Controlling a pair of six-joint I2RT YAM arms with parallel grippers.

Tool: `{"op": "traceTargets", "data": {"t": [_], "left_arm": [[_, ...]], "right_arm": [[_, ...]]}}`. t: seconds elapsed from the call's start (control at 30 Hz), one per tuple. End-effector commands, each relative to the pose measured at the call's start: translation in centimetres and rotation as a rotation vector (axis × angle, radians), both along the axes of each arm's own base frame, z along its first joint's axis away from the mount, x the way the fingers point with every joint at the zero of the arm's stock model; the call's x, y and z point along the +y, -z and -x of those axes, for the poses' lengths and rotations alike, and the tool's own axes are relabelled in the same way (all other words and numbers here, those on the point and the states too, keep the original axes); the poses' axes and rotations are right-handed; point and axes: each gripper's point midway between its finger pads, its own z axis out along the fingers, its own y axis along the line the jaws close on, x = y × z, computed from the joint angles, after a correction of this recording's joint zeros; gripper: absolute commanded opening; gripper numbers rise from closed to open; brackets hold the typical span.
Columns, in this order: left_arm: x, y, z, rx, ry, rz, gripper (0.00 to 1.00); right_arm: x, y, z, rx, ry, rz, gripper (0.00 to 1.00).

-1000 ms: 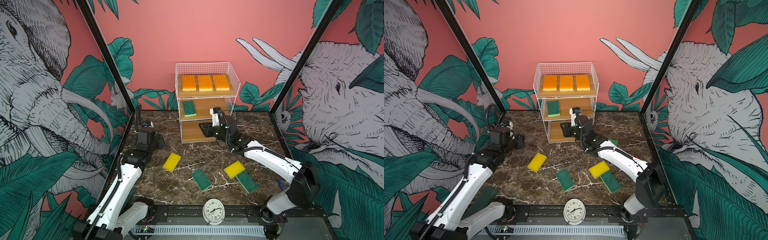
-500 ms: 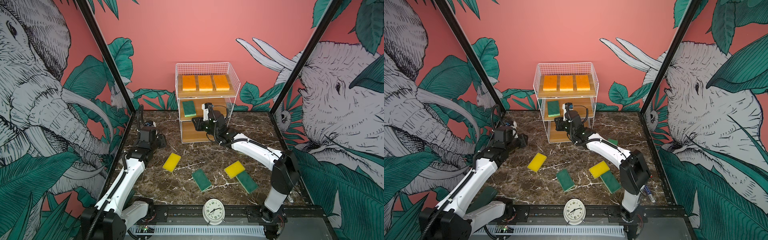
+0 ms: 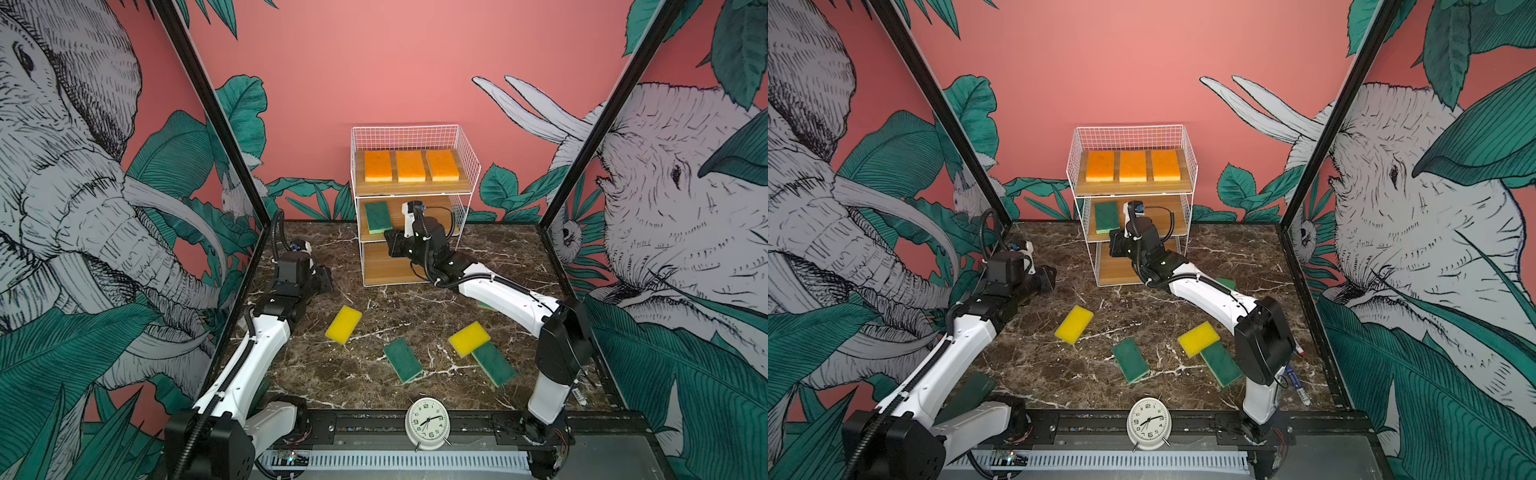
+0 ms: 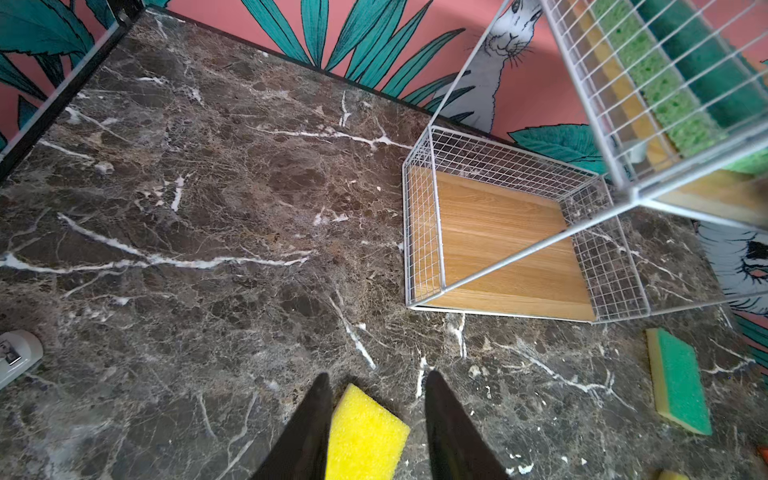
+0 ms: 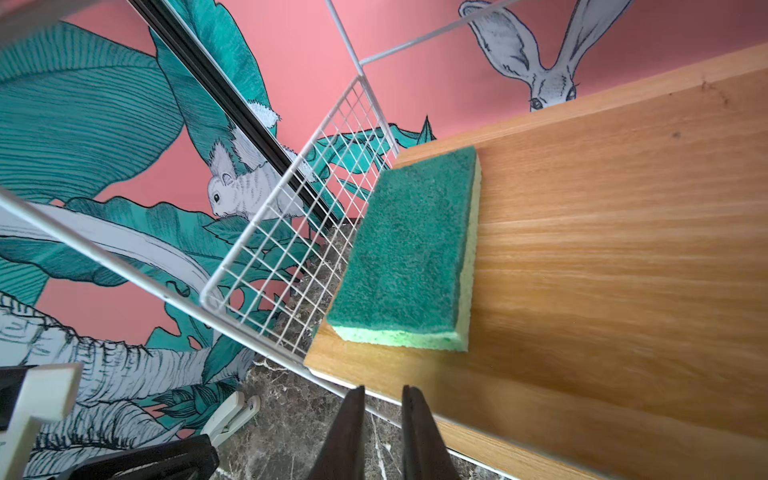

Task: Place and organize the cleaning sponges onto the shelf

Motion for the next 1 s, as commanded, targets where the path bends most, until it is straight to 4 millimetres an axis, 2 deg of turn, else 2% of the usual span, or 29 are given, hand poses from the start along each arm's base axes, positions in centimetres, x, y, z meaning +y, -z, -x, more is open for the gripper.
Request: {"op": "traceTargets", "data": {"t": [0.0, 0.6, 0.97], "left_arm": [[0.0, -0.5, -0.4, -0.028, 0.007, 0.008, 0.39], [-0.3, -0.8, -0.8, -0.046, 0.019, 0.015, 0.38], [-0.3, -0.6, -0.9, -0.048, 0.022, 0.016, 0.38]], "right_arm": [[-0.1, -1.1, -0.5, -0.045, 0.029, 0.007, 0.2], [-0.1, -0.1, -1.8, -0.061, 0.075, 0.055, 0.21], [-0.1, -0.4, -2.3, -0.084, 0.086, 0.075, 0.21]]}}
